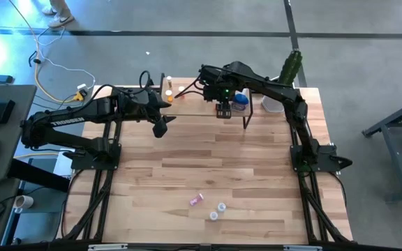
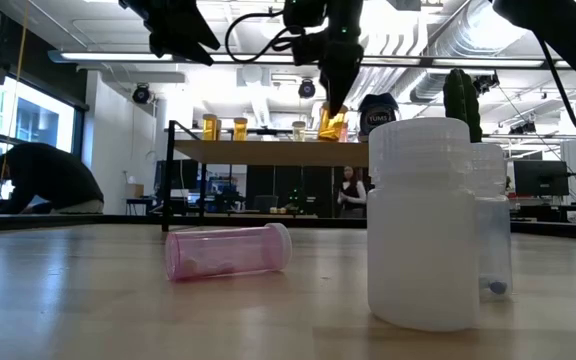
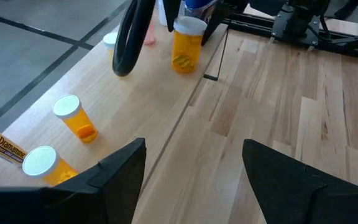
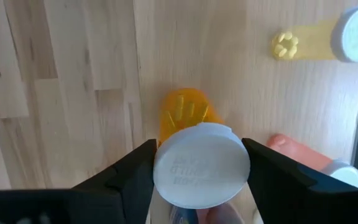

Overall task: Pick and place medicine bottles onto shelf by color
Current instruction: Put the orange bottle on the shelf, then put the pink pill bottle on the shelf

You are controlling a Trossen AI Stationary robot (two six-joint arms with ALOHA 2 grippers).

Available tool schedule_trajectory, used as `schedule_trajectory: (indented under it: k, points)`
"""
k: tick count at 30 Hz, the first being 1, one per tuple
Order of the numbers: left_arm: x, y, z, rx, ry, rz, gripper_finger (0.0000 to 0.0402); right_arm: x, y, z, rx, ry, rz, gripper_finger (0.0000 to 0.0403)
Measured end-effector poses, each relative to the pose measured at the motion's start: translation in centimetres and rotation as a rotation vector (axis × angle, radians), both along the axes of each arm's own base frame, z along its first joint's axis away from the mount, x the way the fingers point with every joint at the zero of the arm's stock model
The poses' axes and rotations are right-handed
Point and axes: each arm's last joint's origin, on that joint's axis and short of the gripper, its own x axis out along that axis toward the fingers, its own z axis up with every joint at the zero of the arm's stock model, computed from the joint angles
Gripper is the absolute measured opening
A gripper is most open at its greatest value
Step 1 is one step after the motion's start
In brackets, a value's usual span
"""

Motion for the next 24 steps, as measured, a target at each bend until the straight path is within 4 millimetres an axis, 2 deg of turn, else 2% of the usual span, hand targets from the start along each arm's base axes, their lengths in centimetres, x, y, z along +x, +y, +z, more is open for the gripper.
schedule_trajectory:
  k: [5, 17, 24]
  points:
    - [0.0, 0.0, 0.0, 0.0, 0.0, 0.0, 0.0255, 0.2, -0.2, 0.0, -0.047, -0.008, -0.014, 0.0245]
    - [0.0, 0.0, 0.0, -0.001, 0.0, -0.001, 0.0255, 0.2, -0.2, 1.7, -0.067, -0.092, -0.073, 0.0248]
    - [0.2, -0.4, 0.0, -0.027, -0.013, -0.015, 0.0255, -0.2, 0.6, 2.3, -0.032, -0.116, -0.172, 0.0248]
